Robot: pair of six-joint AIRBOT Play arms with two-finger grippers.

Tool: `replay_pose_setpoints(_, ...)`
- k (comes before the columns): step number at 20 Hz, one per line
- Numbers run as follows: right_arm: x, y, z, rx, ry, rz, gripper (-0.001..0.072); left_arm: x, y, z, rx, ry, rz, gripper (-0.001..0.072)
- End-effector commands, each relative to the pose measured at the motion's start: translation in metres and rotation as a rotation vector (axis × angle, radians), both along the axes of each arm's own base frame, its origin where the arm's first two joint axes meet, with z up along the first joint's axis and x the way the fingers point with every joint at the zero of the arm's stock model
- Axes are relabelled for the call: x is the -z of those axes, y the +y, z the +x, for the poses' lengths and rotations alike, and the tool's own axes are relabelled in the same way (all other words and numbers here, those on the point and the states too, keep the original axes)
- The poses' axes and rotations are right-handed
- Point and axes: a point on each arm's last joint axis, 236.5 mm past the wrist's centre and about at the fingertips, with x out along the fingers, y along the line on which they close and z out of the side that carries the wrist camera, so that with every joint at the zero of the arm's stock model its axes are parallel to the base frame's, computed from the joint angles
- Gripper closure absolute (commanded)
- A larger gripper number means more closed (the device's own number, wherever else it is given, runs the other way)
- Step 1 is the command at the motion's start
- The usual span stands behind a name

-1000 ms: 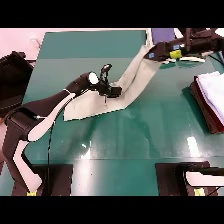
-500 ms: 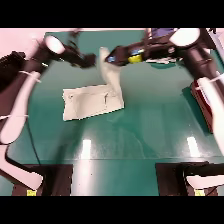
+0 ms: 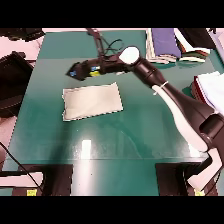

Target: Fold the shirts.

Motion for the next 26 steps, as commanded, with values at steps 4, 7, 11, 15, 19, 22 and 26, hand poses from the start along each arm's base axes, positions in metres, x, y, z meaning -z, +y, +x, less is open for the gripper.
replay_pose_setpoints(4,0.133,-0.179,0.047,0.247,0.331,-0.319,0.0299,0.0,-0.039,-0.011,0.103,-0.006,0.041,0.0681)
replay_pose_setpoints(7,0.19,-0.234,0.043,0.334,0.547,-0.328,0.0115,0.001,-0.061,-0.016,0.17,-0.023,0.074,0.0681)
replay_pose_setpoints(11,0.237,-0.236,0.033,0.357,0.717,-0.284,0.0118,0.0,-0.068,-0.018,0.187,-0.026,0.076,0.0681)
replay_pose_setpoints(15,0.252,-0.187,0.028,0.278,0.75,-0.263,0.0119,0.001,-0.068,-0.018,0.187,-0.025,0.077,0.0681)
replay_pose_setpoints(19,0.248,-0.121,0.023,0.173,0.712,-0.237,0.023,0.001,-0.068,-0.018,0.188,-0.023,0.075,0.0681)
replay_pose_setpoints(22,0.24,-0.087,0.02,0.111,0.644,-0.246,0.0491,0.001,-0.069,-0.019,0.191,-0.021,0.07,0.0681)
replay_pose_setpoints(26,0.214,-0.101,0.039,0.103,0.496,-0.299,0.0696,0.002,-0.071,-0.02,0.192,-0.012,0.06,0.0682)
